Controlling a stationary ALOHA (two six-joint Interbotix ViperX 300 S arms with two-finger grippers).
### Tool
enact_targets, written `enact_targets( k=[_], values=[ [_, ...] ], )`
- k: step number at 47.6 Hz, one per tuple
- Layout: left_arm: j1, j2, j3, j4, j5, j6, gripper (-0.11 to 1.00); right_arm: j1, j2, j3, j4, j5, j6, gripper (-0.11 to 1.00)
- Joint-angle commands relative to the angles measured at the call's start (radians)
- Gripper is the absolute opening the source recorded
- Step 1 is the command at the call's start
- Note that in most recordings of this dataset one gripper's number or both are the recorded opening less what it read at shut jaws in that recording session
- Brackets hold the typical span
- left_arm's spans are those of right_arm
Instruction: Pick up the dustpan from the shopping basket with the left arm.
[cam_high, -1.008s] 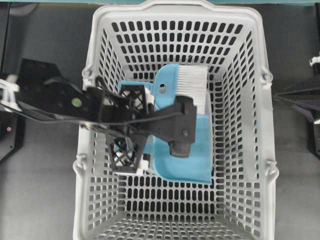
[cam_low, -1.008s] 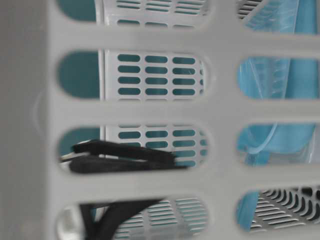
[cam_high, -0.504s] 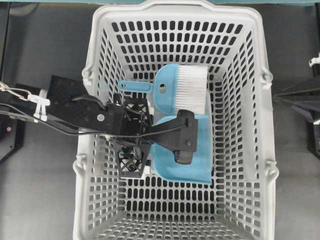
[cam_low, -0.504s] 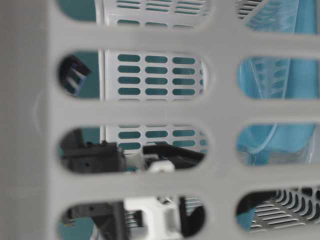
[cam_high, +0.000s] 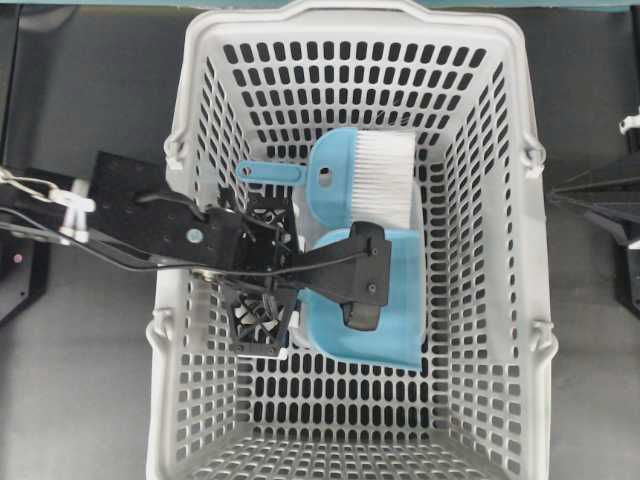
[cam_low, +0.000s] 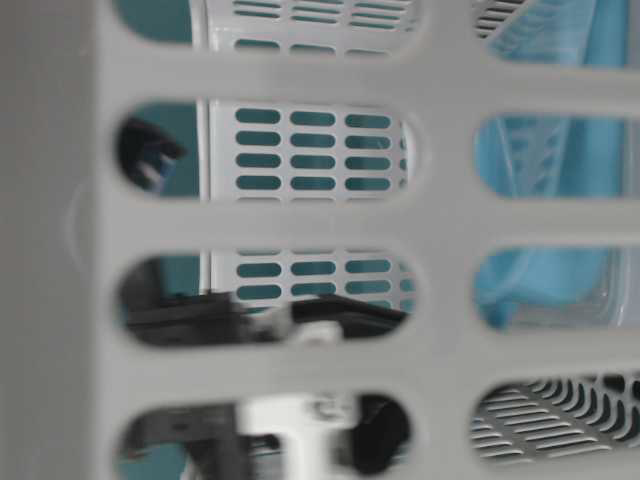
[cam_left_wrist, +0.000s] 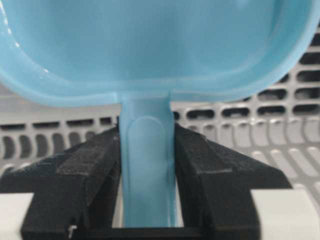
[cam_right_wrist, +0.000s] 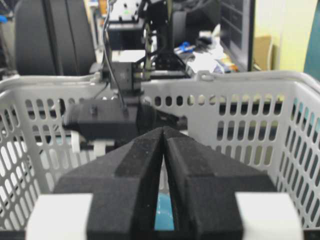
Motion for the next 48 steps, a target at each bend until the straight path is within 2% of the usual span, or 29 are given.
enact_targets(
  k=[1,16,22,48],
  values=[
    [-0.002,-0.064,-0.06,0.005,0.026,0.002,0.3,0.002,0.002,-0.005,0.003,-0.005,0.0,-0.01],
    [0.012,-0.153,-0.295,0.003,0.278,0.003,0.3,0.002,-0.023,0.003,0.003,0.011,0.0,-0.01],
    [0.018,-0.167,-0.354,0.005,0.316,0.002,0.3,0.002,-0.032,0.003,0.003,0.034,0.002,-0.01],
    [0.026,-0.169,-0.354,0.005,0.316,0.0,0.3,0.002,-0.046,0.003,0.003,0.04,0.0,-0.01]
  ],
)
